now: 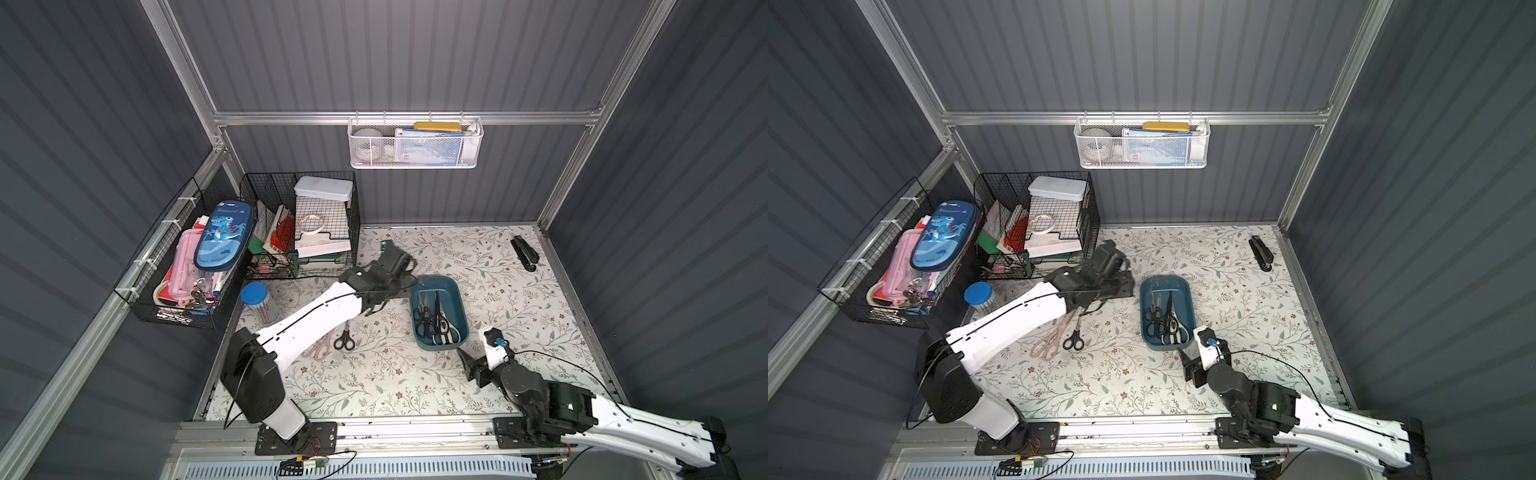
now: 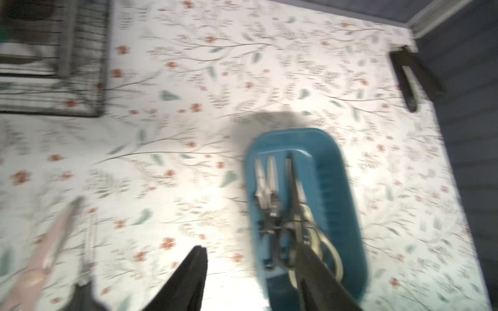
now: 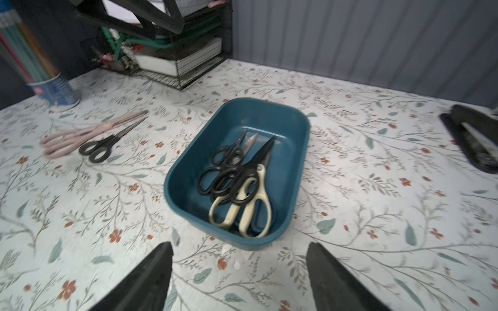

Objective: Put the scissors into the storage box
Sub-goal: Place the scissors in the storage box.

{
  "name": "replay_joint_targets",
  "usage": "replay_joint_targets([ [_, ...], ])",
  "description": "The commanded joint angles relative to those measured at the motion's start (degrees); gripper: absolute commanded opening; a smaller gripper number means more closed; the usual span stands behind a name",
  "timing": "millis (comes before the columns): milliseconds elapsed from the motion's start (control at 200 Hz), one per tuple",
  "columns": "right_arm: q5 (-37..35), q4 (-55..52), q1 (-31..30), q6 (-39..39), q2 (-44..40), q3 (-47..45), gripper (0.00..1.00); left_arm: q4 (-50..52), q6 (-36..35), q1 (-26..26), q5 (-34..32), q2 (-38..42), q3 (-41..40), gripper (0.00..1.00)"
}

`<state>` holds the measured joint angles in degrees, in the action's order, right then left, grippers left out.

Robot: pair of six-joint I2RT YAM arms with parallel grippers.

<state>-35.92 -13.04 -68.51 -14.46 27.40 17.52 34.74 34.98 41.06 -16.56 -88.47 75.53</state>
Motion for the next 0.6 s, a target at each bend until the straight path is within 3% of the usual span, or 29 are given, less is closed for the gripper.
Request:
replay_joint_targets([
  [0,15.41,9.74,-0.29,-0.22,11.06,6.09,0.77,5.92,-4.27,-5.12,-0.07,3.95,-7.86,0.56],
  [95,22.27,8.78,-0.71,0.10,24.84,15.14,0.72,7.39,-4.78,-10.22,1.84,6.66,-12.94,0.54],
  [235,22.92,8.00,-1.29,2.93,37.18,22.85,0.71,8.06,-5.25,-13.66,4.23,7.50,-17.84,0.51],
  [415,20.68,12.93,-1.29,3.72,37.34,20.47,0.73,7.41,-6.71,-15.18,8.37,3.61,-20.15,0.50],
  [595,16.99,9.36,-1.24,2.92,31.93,17.39,0.73,7.92,-8.19,-15.22,8.88,0.52,-20.24,0.49],
])
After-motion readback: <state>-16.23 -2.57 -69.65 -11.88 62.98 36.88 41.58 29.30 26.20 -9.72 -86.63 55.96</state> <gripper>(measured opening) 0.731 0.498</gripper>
